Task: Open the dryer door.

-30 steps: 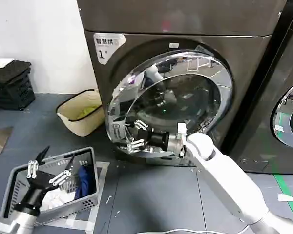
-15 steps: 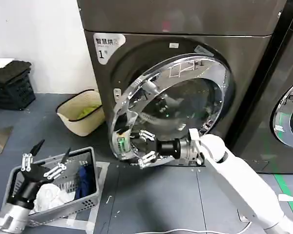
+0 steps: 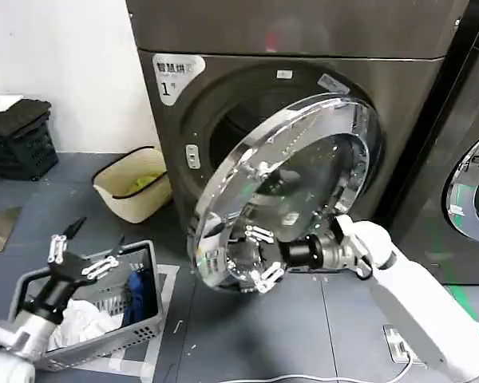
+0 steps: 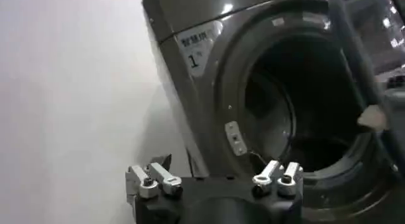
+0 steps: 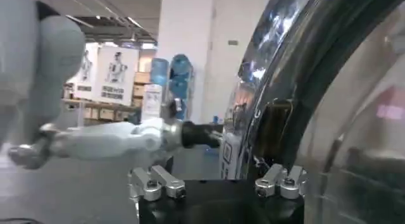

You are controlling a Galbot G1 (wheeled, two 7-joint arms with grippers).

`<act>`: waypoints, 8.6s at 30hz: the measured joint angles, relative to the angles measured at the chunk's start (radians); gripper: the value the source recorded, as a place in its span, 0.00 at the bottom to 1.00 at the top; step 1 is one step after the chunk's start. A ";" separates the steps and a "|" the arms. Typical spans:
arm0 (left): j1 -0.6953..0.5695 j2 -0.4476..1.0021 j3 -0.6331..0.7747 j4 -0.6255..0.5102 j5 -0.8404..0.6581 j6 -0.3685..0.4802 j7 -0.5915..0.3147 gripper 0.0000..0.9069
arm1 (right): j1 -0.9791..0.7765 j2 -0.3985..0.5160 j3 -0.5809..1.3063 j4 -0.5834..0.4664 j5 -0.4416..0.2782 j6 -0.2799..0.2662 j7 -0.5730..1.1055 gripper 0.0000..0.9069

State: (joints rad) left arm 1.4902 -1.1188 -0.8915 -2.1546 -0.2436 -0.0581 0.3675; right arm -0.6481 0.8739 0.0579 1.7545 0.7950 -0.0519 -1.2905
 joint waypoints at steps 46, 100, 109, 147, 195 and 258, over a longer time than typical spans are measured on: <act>-0.453 0.044 0.621 0.166 -0.032 -0.004 0.047 1.00 | -0.981 -0.005 1.093 0.091 0.119 0.222 0.059 1.00; -0.944 -0.356 1.237 0.633 -0.039 -0.025 0.039 1.00 | -1.176 0.636 2.245 0.039 -0.611 0.046 1.527 1.00; -0.995 -0.438 1.258 0.717 -0.034 -0.008 0.039 1.00 | -1.198 0.620 2.323 -0.036 -0.703 0.043 1.582 1.00; -1.011 -0.490 1.326 0.663 -0.118 0.126 0.030 1.00 | -1.182 0.611 2.313 -0.066 -0.716 0.056 1.584 1.00; -0.577 0.691 0.715 0.136 -1.160 0.717 -0.959 1.00 | -1.150 0.527 2.193 -0.137 -0.625 0.091 1.477 1.00; -0.698 0.814 0.698 0.449 -2.190 0.794 -1.458 1.00 | -1.111 0.535 2.162 -0.153 -0.573 0.182 1.431 1.00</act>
State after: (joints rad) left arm 0.7926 -0.3053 -0.1932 -1.7058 -2.4335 0.7363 -1.0909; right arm -1.7592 1.4089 2.2200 1.6015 0.2217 0.1298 0.1409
